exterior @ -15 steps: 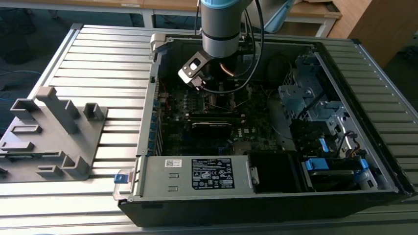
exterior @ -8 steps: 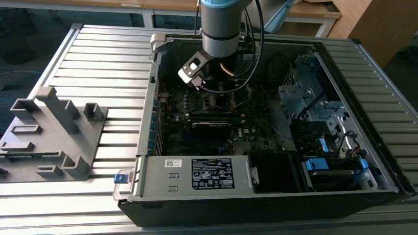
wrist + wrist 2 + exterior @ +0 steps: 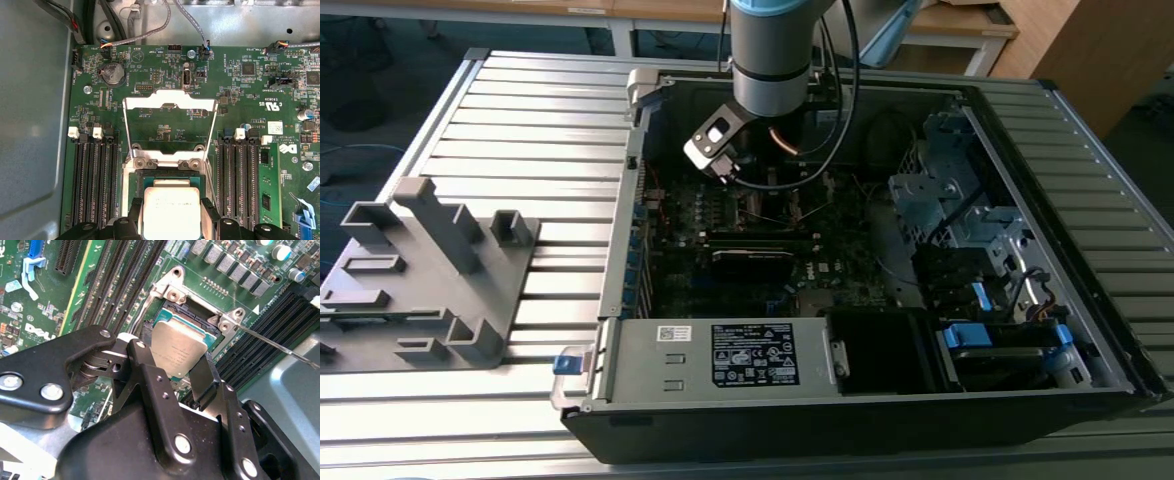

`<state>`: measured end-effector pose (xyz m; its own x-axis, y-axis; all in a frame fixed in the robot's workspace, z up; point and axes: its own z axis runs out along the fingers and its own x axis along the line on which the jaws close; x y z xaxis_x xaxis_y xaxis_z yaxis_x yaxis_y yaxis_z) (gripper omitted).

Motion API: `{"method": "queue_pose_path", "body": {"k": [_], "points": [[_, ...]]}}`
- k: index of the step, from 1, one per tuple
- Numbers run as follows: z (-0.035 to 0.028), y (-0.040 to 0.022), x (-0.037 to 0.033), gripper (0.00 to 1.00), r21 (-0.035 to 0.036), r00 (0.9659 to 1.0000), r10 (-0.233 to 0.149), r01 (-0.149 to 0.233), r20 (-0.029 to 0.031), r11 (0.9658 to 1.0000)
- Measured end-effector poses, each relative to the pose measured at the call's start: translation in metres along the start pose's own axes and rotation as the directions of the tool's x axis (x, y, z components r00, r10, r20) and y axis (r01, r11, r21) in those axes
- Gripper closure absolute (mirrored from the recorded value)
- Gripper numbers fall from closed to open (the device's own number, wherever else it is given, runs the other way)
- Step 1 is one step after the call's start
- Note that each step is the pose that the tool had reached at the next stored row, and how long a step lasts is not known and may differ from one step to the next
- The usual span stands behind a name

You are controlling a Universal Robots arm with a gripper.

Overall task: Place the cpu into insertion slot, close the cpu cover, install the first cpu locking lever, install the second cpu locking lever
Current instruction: 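Place the cpu into insertion slot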

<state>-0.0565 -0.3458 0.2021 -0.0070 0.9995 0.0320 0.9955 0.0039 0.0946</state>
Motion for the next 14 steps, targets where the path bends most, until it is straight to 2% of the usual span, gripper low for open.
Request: {"method": "queue_pose_path", "body": {"k": [14], "points": [[0.0036, -0.002, 0.0, 0.46, 0.0001, 1.0, -0.006, 0.006, -0.0007, 1.0]]}}
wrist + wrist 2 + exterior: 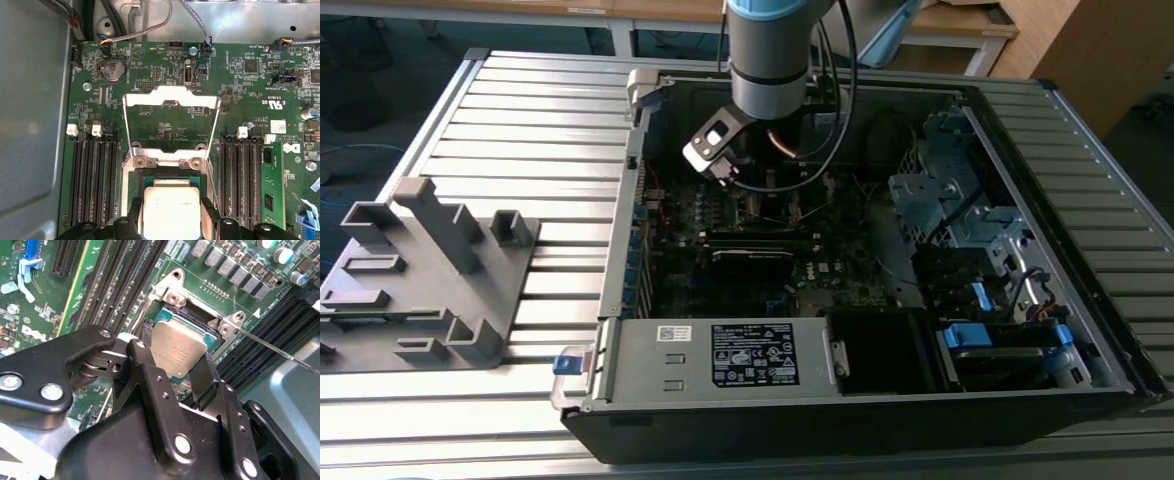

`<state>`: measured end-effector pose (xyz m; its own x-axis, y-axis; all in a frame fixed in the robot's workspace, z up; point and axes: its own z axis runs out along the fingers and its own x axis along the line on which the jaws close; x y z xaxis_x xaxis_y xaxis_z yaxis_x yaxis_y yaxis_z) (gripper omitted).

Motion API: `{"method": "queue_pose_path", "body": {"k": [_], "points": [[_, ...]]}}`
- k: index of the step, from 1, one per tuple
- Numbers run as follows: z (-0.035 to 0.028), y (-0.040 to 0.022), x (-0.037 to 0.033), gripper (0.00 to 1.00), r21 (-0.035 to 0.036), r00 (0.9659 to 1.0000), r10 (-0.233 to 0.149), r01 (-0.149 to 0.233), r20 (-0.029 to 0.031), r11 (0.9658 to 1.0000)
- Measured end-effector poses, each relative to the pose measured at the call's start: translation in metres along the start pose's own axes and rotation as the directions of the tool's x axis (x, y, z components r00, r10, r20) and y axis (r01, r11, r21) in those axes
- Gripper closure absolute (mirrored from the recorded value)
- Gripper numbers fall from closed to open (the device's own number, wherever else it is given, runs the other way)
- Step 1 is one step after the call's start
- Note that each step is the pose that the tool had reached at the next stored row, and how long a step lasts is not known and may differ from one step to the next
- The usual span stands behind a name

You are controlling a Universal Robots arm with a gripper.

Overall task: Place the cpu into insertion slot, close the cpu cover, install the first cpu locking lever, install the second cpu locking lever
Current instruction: 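Place the cpu into insertion slot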

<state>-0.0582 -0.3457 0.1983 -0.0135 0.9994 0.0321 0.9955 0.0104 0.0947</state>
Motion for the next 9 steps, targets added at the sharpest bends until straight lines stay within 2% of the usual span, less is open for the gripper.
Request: {"method": "queue_pose_path", "body": {"k": [9], "points": [[0.002, -0.0019, 0.0004, 0.46, 0.0, 1.0, 0.0, 0.0, 0.0, 1.0]]}}
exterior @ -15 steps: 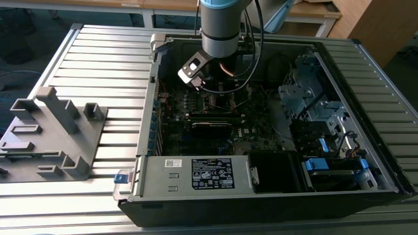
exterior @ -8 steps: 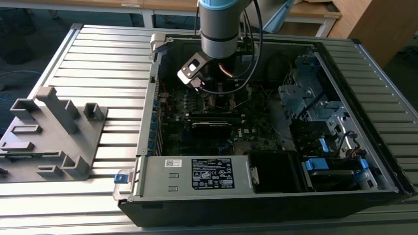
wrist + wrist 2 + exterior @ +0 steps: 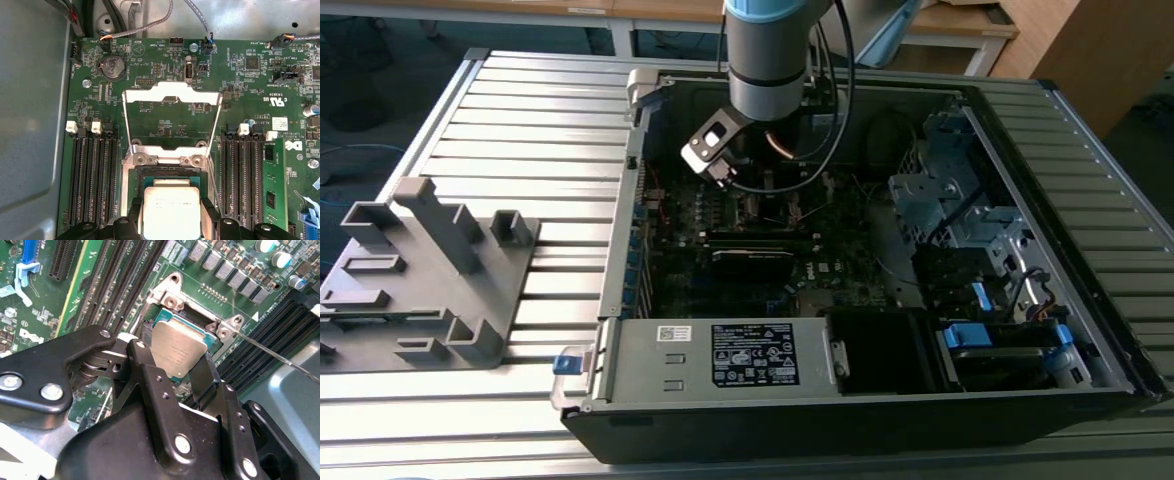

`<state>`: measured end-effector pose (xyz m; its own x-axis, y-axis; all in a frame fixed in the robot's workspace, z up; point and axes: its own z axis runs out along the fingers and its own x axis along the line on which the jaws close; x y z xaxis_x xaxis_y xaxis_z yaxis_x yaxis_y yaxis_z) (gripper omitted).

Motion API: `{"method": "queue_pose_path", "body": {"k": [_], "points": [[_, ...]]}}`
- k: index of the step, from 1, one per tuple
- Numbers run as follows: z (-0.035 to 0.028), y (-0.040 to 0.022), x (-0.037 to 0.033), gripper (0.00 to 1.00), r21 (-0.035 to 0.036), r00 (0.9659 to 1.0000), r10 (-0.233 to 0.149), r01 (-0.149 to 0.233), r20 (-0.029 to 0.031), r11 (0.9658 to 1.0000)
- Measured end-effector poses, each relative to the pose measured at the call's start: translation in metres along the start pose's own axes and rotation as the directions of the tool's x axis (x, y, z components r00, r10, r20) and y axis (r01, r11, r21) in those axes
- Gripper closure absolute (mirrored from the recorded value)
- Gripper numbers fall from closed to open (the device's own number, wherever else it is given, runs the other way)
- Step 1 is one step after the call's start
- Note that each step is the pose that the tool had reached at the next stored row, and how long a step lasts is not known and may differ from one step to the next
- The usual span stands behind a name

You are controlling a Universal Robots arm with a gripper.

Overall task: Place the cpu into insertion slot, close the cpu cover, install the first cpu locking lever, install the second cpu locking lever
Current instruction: 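Place the cpu into insertion slot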

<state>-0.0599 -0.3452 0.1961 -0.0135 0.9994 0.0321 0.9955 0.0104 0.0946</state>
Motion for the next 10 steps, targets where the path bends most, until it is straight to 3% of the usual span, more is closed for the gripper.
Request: {"method": "queue_pose_path", "body": {"k": [10], "points": [[0.0014, -0.0001, 0.0022, 0.46, -0.0002, 1.0, 0.005, -0.005, 0.0005, 1.0]]}}
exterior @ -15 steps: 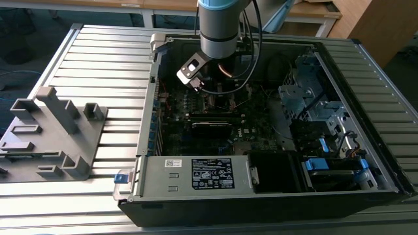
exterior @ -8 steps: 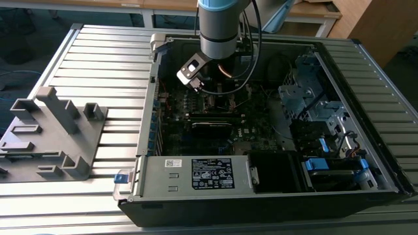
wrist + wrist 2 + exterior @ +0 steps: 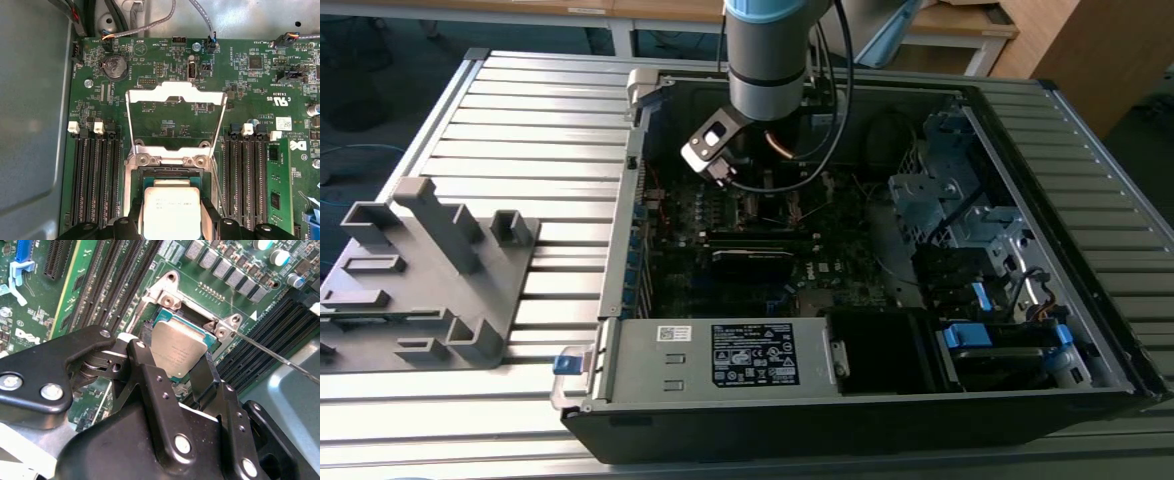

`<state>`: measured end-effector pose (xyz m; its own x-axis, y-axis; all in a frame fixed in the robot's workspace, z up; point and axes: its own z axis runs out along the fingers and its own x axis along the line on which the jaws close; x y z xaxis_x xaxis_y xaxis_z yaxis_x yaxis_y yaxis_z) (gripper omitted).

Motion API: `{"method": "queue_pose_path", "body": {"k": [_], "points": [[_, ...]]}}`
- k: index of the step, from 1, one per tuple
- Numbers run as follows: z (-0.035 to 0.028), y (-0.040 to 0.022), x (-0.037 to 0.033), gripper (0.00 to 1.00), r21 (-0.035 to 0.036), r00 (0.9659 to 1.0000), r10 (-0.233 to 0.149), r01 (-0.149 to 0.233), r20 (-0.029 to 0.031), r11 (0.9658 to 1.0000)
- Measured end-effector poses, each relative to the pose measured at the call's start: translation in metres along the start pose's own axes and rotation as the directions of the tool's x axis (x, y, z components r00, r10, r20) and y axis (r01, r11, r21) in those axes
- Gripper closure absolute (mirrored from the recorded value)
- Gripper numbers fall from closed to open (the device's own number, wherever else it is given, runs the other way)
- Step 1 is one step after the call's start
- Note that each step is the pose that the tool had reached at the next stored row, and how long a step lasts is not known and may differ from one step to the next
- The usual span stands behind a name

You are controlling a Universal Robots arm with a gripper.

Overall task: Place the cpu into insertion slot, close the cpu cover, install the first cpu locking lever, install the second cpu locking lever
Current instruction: 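Place the cpu into insertion slot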

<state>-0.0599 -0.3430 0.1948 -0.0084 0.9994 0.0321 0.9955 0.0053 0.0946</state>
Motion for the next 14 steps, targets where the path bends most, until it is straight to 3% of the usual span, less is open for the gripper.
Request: {"method": "queue_pose_path", "body": {"k": [14], "points": [[-0.0016, 0.0002, 0.0001, 0.46, -0.0007, 0.9998, 0.018, -0.018, 0.0017, 0.9998]]}}
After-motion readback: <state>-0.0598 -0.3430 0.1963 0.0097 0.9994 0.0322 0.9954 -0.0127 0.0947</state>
